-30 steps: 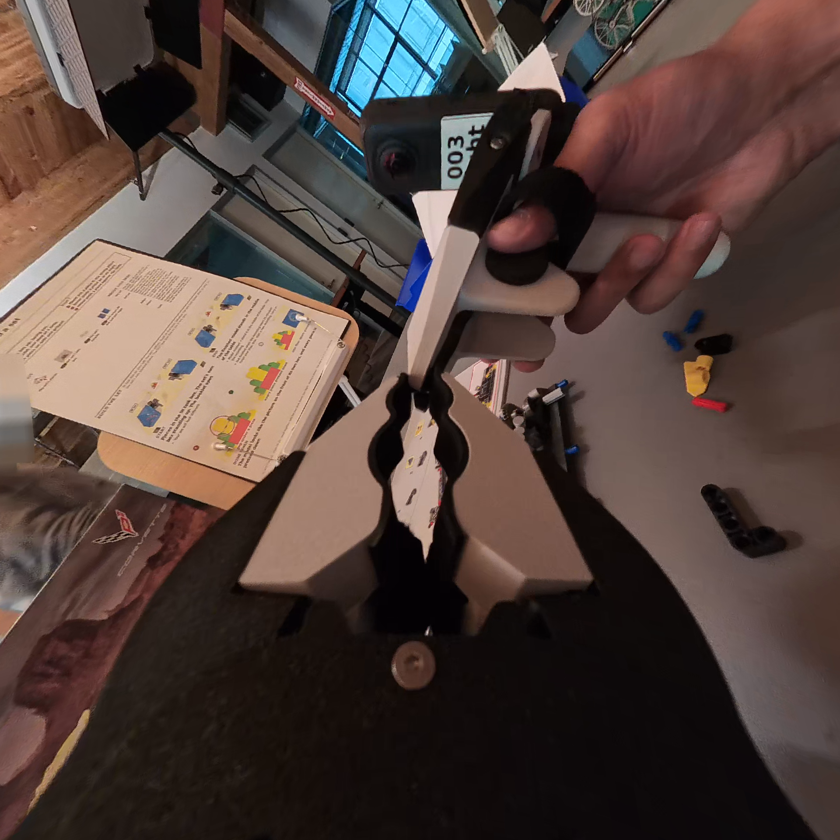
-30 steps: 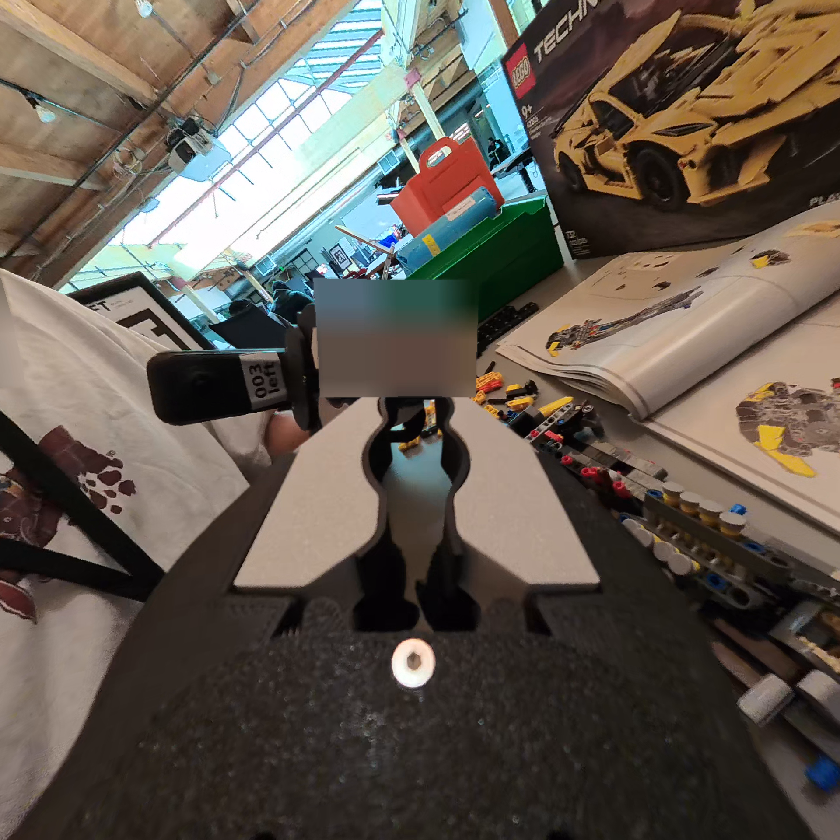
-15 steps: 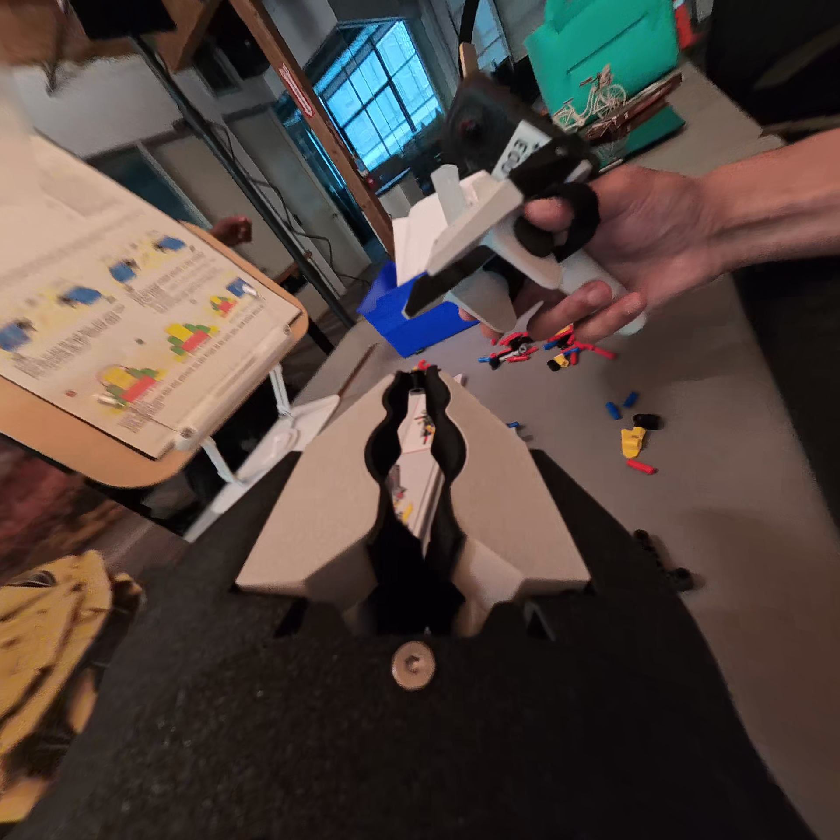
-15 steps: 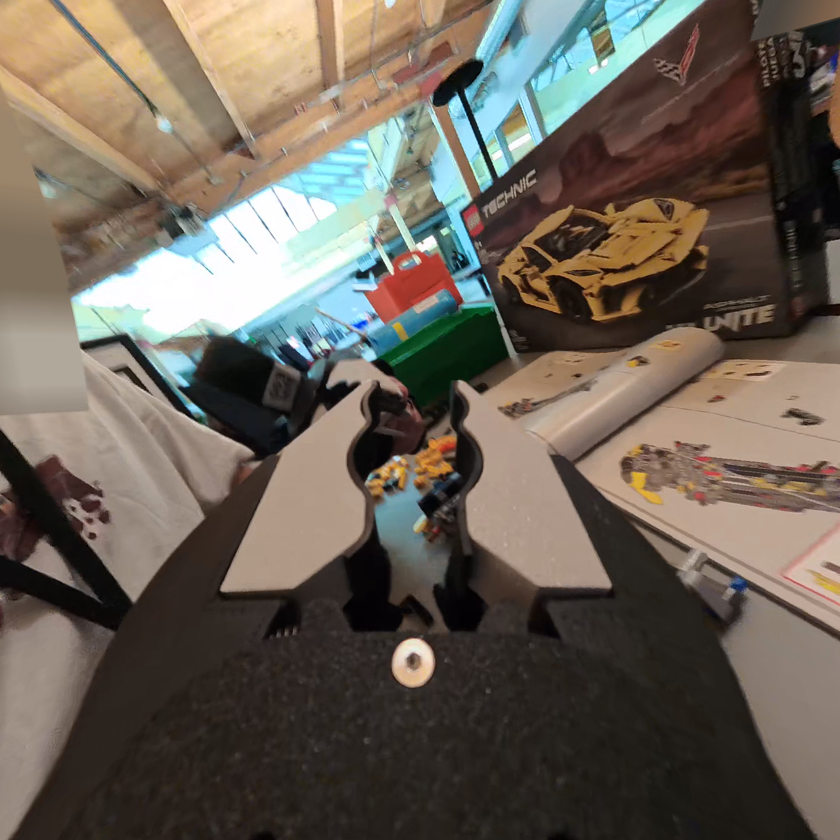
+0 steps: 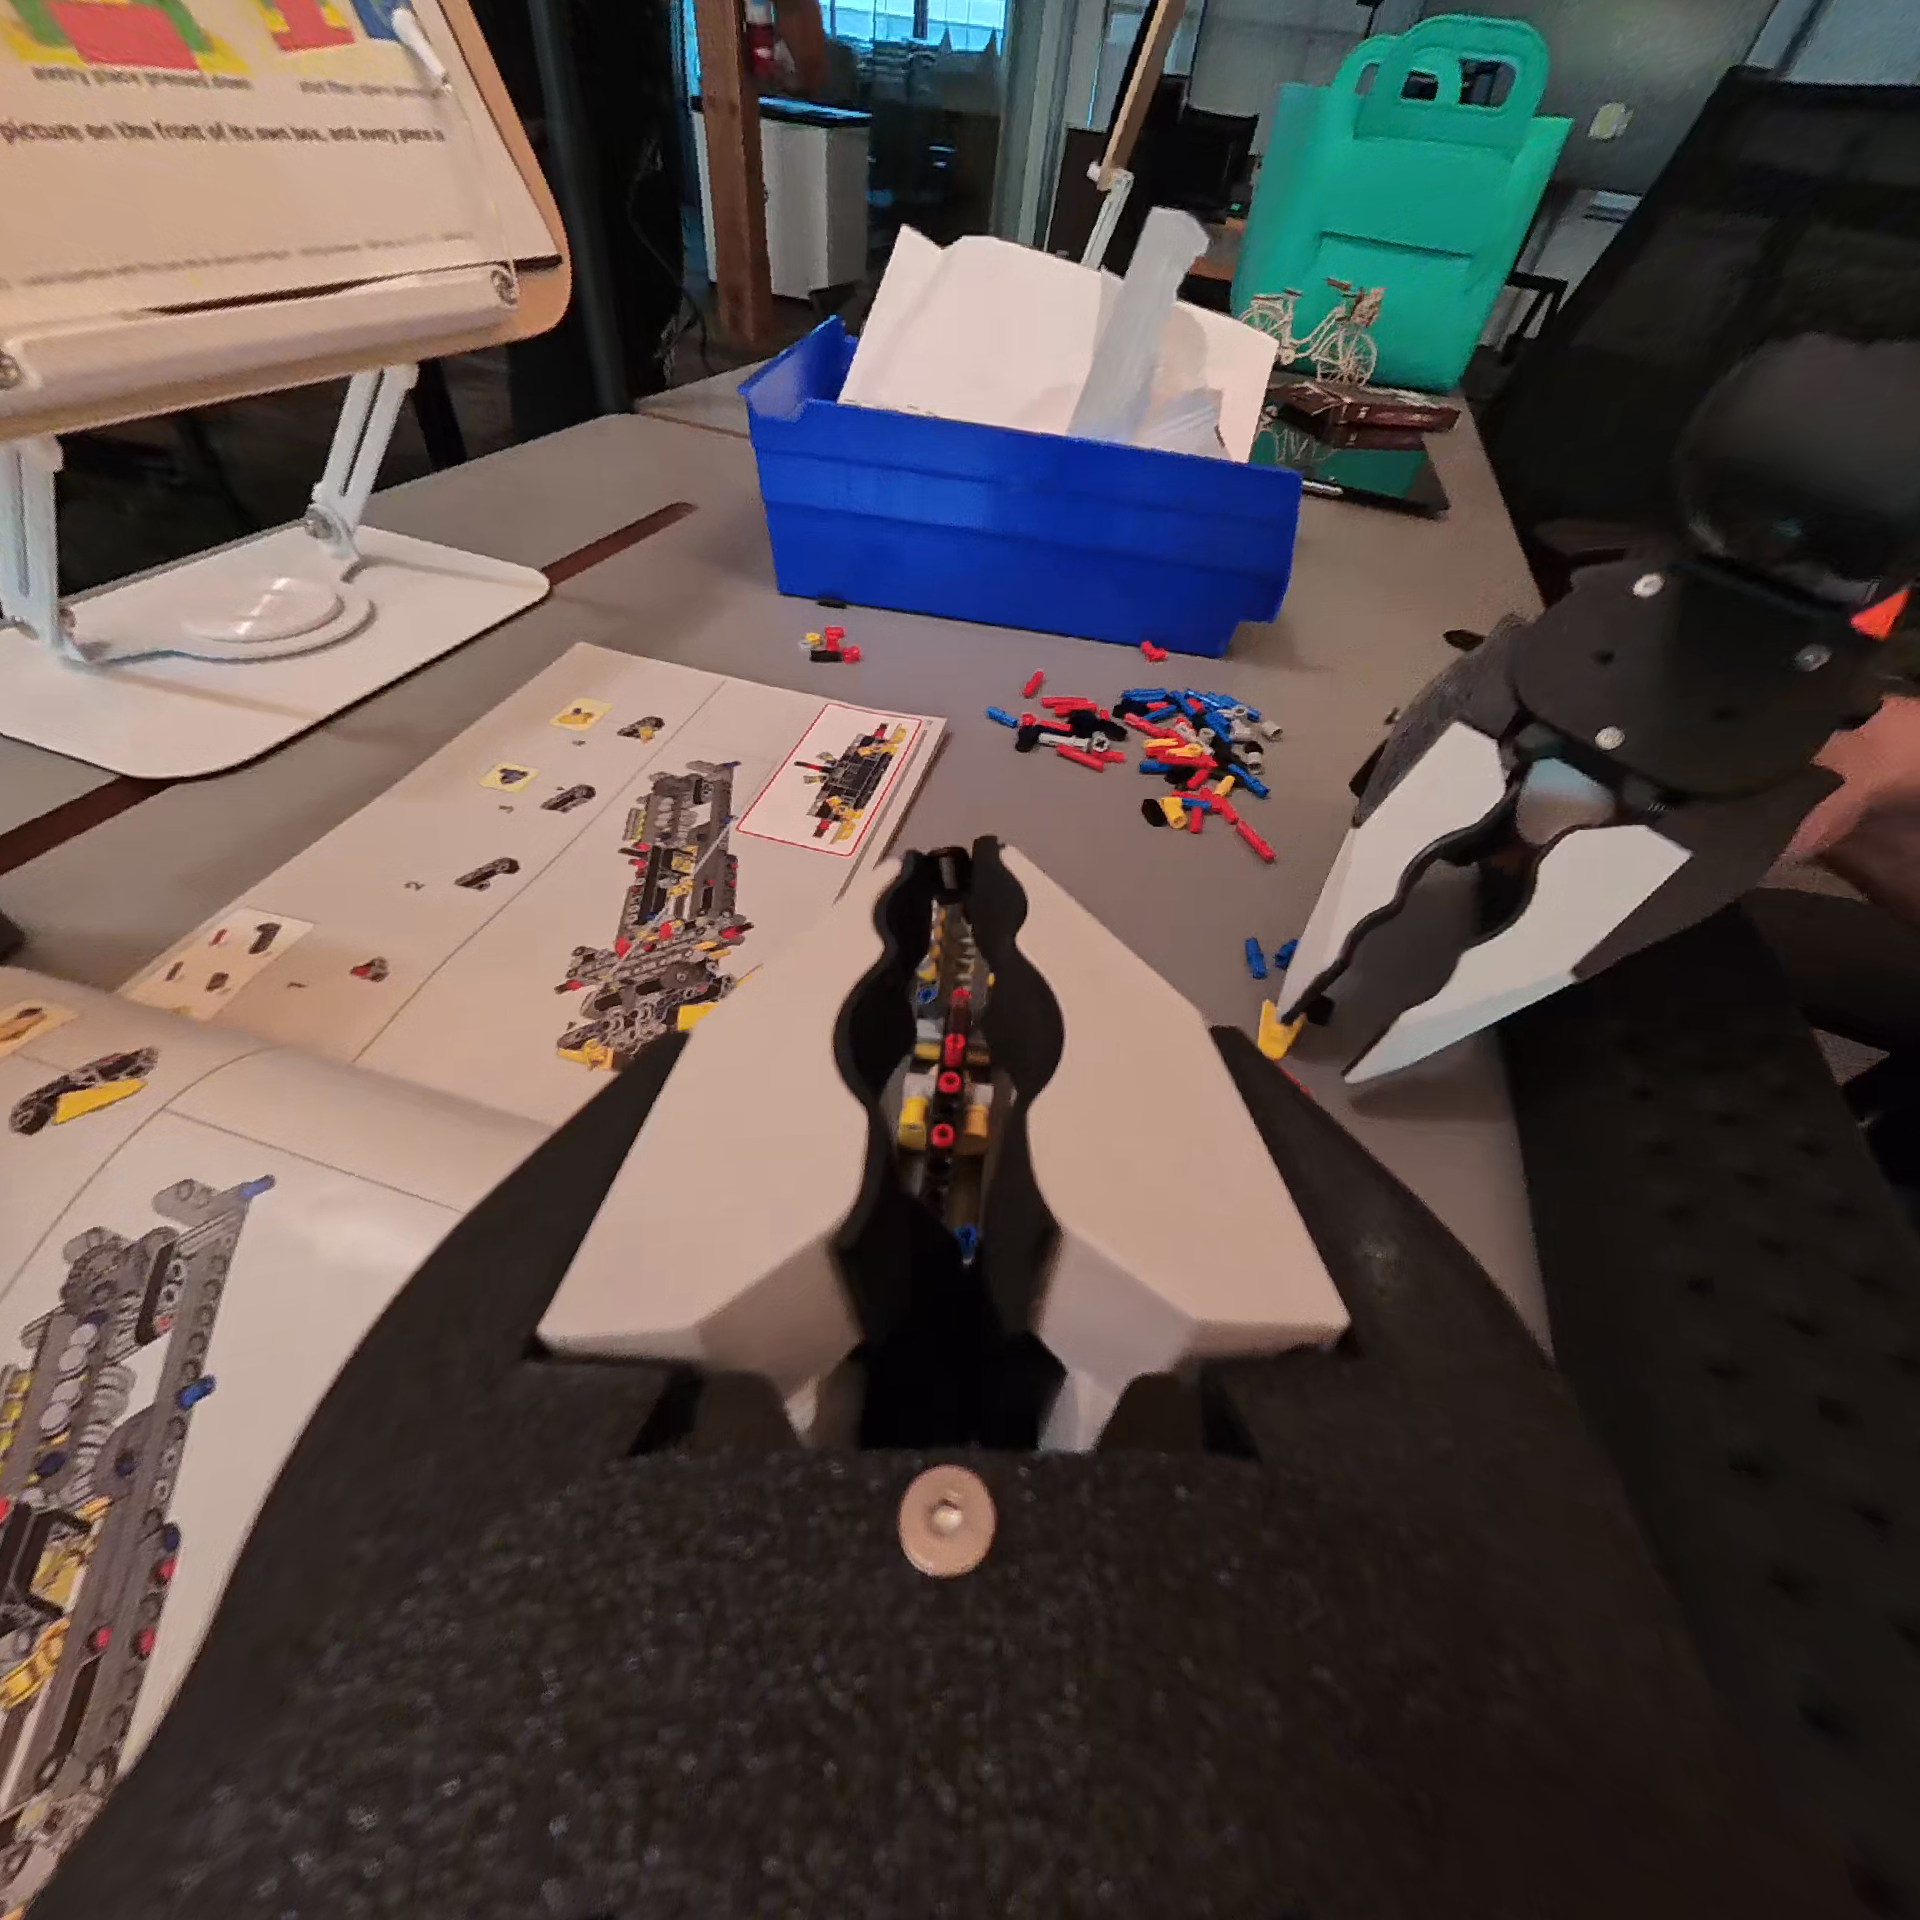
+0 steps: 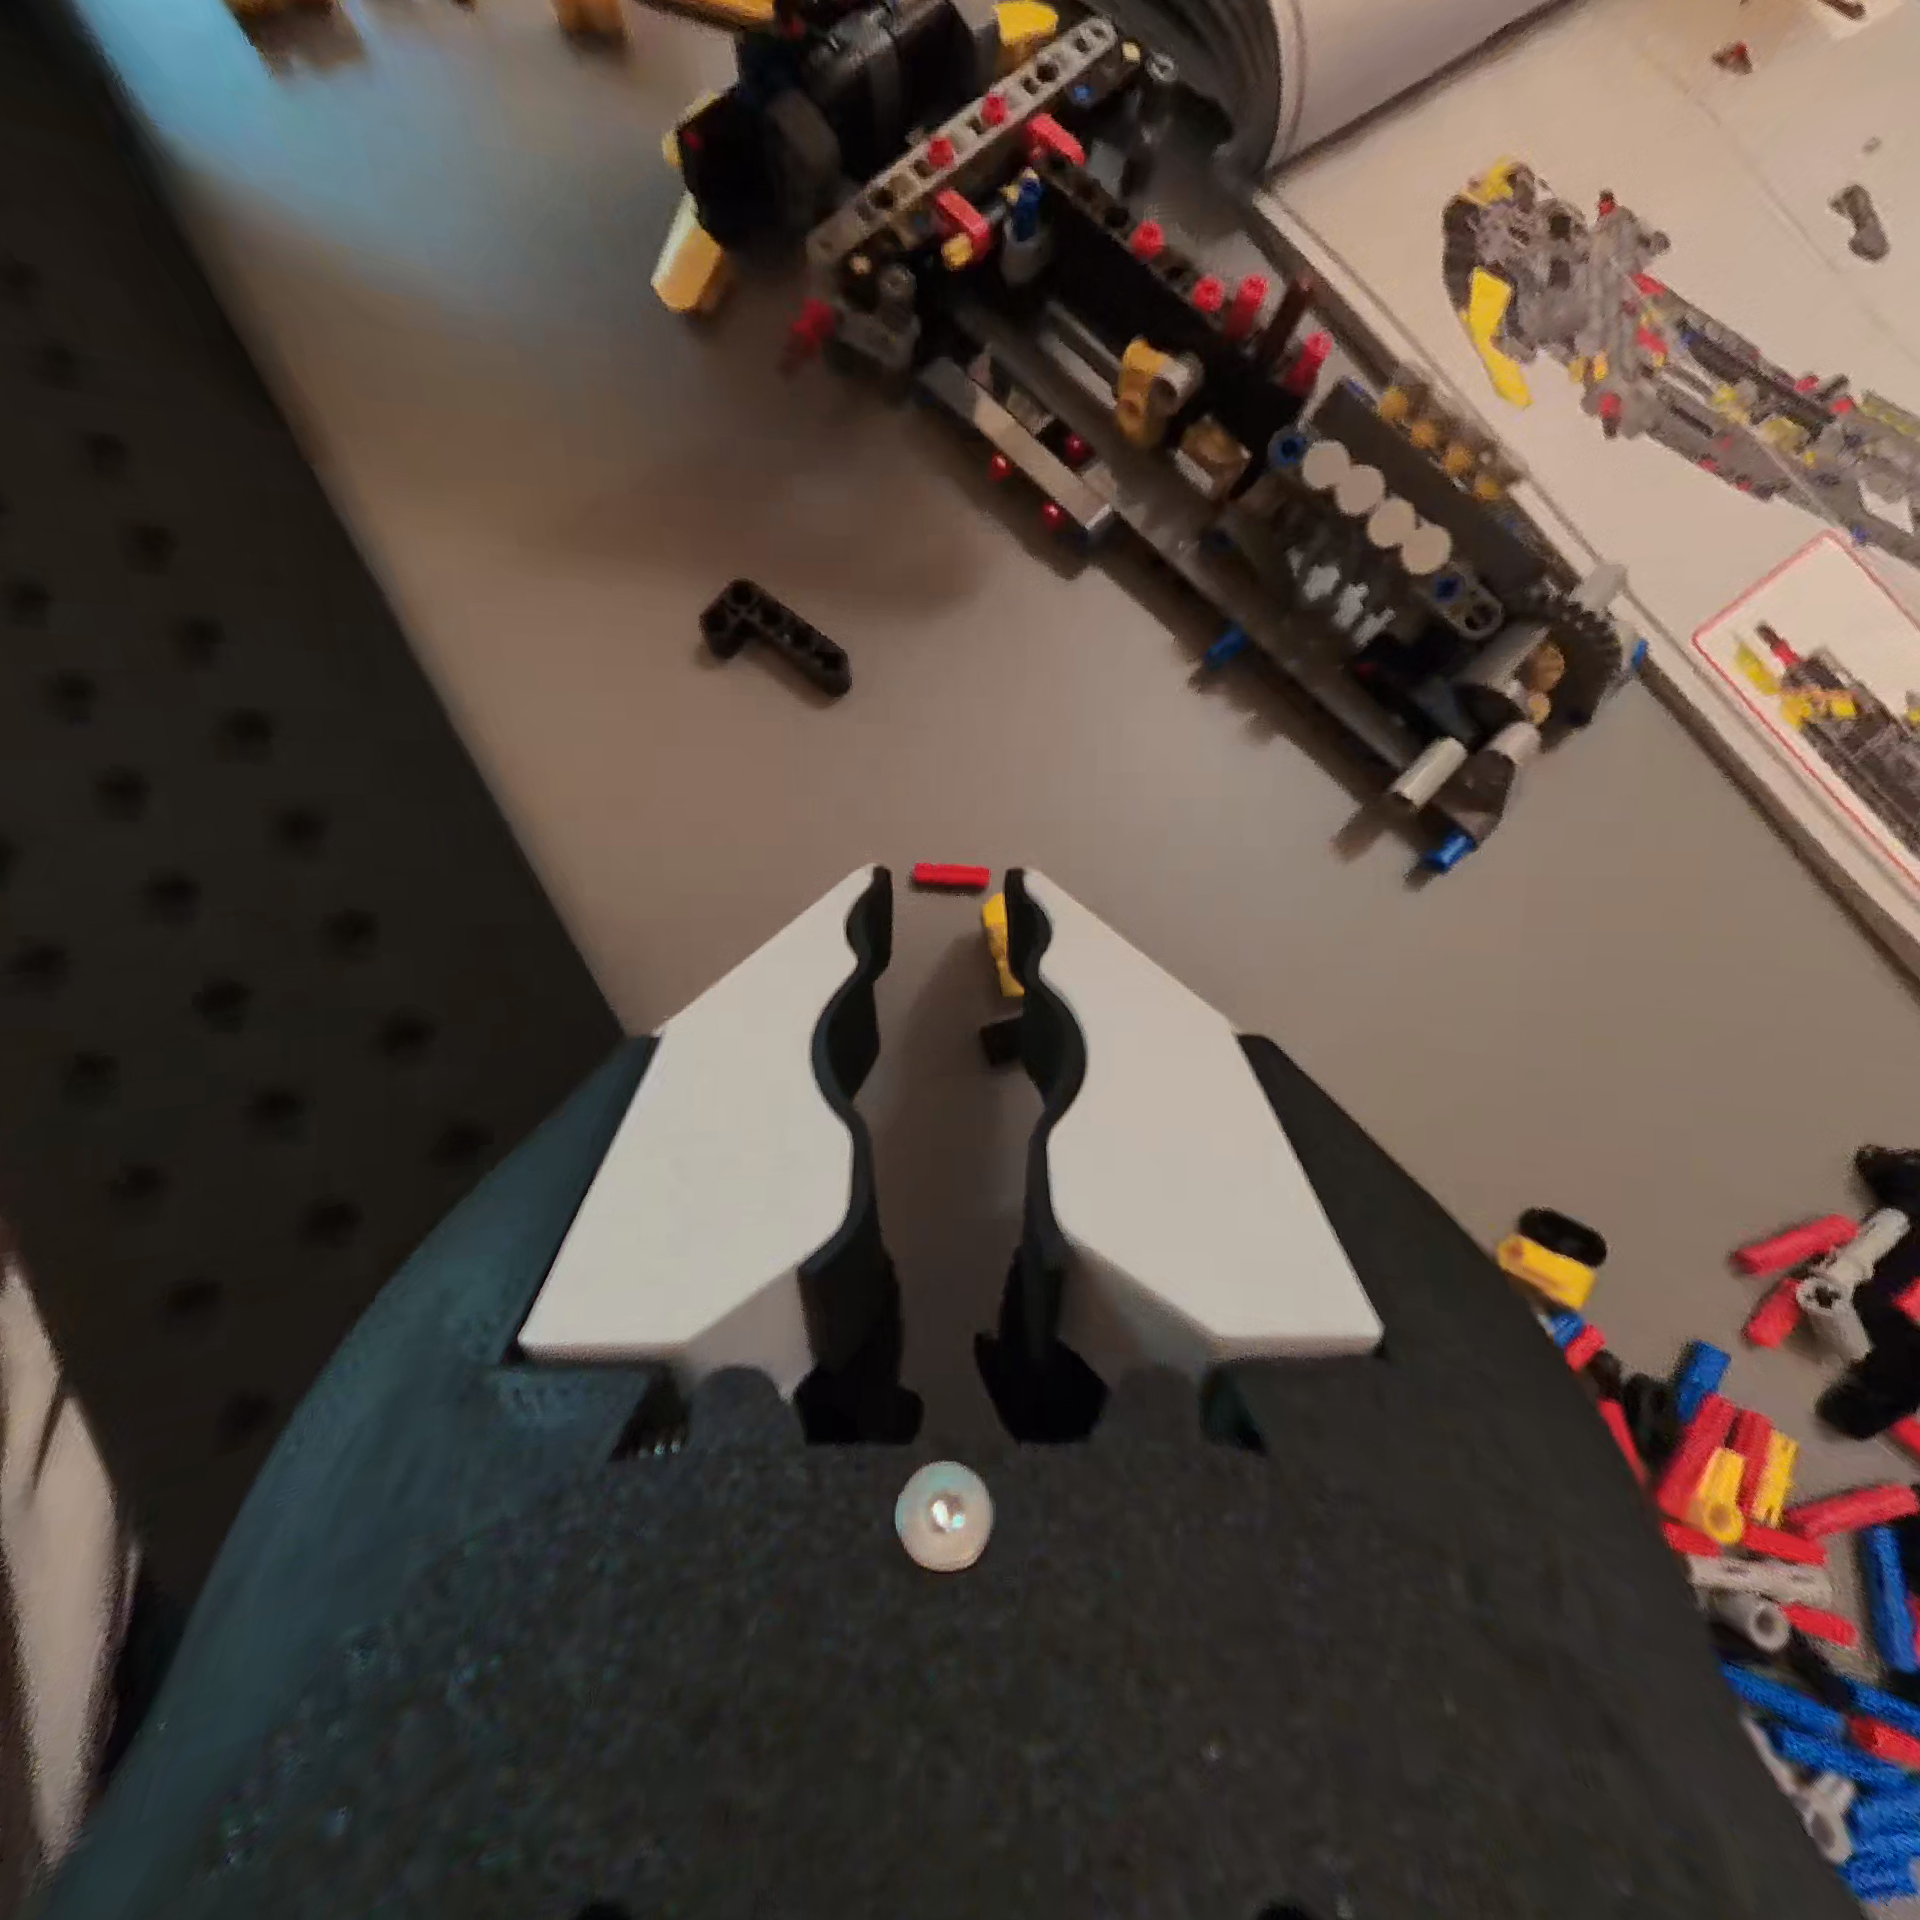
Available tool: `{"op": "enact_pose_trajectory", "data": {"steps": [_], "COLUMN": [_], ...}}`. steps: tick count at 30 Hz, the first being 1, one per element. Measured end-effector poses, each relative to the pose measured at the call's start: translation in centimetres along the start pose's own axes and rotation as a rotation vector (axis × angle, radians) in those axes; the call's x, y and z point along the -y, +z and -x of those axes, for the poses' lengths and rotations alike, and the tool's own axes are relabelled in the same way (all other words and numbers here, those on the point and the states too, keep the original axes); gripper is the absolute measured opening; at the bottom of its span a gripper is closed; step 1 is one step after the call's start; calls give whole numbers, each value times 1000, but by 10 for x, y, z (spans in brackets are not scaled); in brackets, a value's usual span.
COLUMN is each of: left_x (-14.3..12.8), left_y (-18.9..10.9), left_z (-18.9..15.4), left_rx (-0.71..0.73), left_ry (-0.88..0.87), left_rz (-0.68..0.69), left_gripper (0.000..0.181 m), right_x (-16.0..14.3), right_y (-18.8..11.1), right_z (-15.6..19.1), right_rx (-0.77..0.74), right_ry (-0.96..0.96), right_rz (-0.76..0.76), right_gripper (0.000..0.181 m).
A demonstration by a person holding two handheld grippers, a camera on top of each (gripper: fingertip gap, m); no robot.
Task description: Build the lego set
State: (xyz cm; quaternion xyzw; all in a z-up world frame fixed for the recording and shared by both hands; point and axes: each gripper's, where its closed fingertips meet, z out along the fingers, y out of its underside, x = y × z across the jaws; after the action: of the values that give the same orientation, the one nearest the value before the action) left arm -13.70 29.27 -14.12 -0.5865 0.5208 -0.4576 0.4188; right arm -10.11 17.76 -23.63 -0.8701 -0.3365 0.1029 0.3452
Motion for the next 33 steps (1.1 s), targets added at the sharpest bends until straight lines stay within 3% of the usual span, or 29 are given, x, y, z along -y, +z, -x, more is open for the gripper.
{"op": "enact_pose_trajectory", "data": {"steps": [5,12,20,30,33], "left_x": [-3,-20,-25,-21,-22], "left_y": [3,8,11,8,9], "left_z": [-5,-6,-9,-9,-10], "left_rx": [-6,-7,-15,-15,-19], "left_ry": [31,67,97,102,101], "left_rz": [19,112,137,124,129], "left_gripper": [6,6,6,6,6], "right_x": [-3,-7,-8,-3,-3], "right_y": [2,11,9,15,16], "right_z": [-3,3,26,12,13], "right_rx": [-9,-7,166,127,92], "right_ry": [69,7,1,63,34], "right_rz": [-31,26,44,45,36], "right_gripper": [19,19,20,20,12]}}
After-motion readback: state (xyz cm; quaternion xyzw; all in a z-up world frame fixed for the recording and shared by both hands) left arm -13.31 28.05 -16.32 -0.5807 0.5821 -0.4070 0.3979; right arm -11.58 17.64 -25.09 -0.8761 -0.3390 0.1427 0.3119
